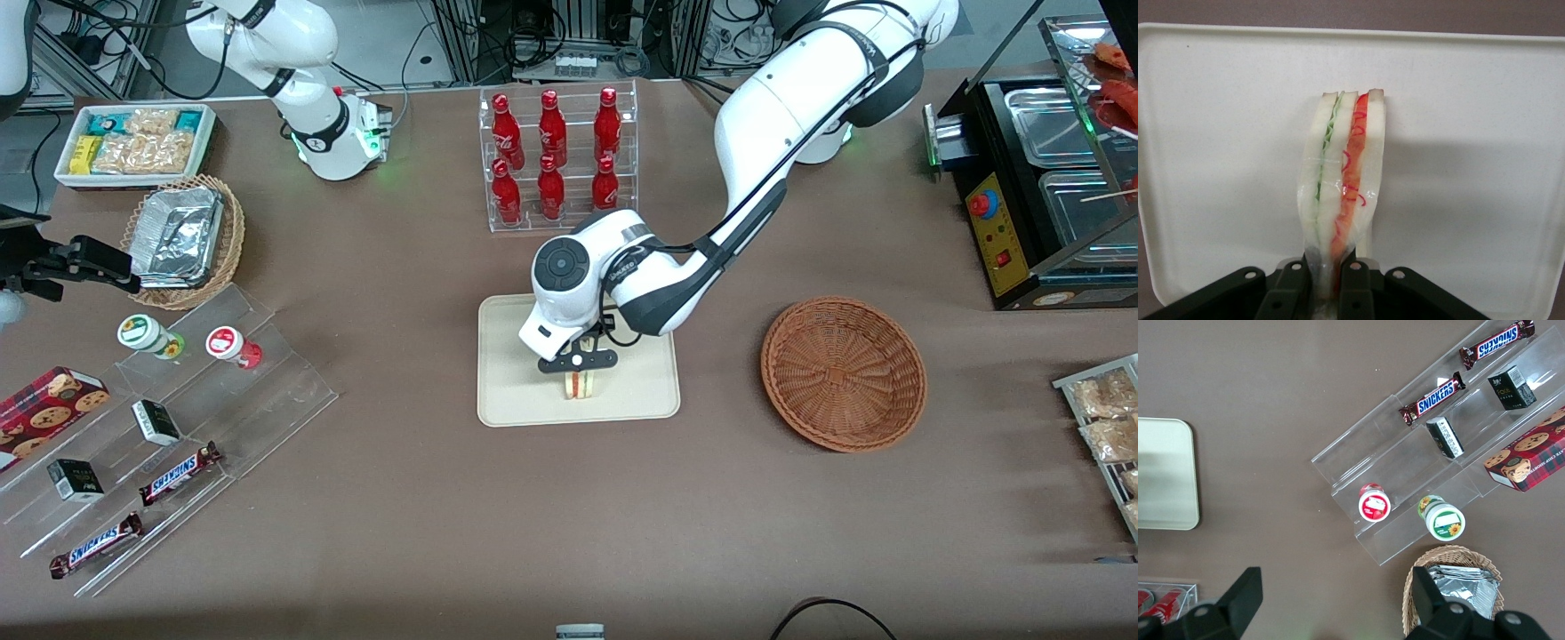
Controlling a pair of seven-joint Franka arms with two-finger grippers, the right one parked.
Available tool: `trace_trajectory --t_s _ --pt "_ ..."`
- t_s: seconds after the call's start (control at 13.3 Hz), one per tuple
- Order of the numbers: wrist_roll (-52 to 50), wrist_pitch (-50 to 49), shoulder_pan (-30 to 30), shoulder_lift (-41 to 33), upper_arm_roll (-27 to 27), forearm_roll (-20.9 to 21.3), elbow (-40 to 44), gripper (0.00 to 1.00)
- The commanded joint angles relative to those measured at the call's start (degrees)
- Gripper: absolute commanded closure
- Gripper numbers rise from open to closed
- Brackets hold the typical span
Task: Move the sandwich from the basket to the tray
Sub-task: 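Lower the sandwich onto the beige tray with the left gripper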
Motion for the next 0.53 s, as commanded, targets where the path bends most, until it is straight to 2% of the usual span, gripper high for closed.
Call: trace_trajectory --t_s 0.0,0.07,0.15,0.22,0.3,0.38,0.45 --pt "-1.9 -1.3 -1.3 1.1 0.6 1.1 2.2 1.0" --pt "-2.4 -1.2 -1.4 1.1 0.6 1.2 2.2 1.0" --pt "-2.5 -1.2 -1.8 1.2 0.7 1.2 2.2 0.84" --pt "-2.5 -1.2 -1.9 1.2 0.8 1.3 2.2 0.58" --pt "-2.5 -1.2 -2.0 1.2 0.8 1.2 2.2 0.47" --pt "-2.5 -1.2 -2.0 1.2 0.8 1.2 2.1 0.16" --pt "-2.1 -1.2 -2.0 1.2 0.8 1.3 2.1 0.0"
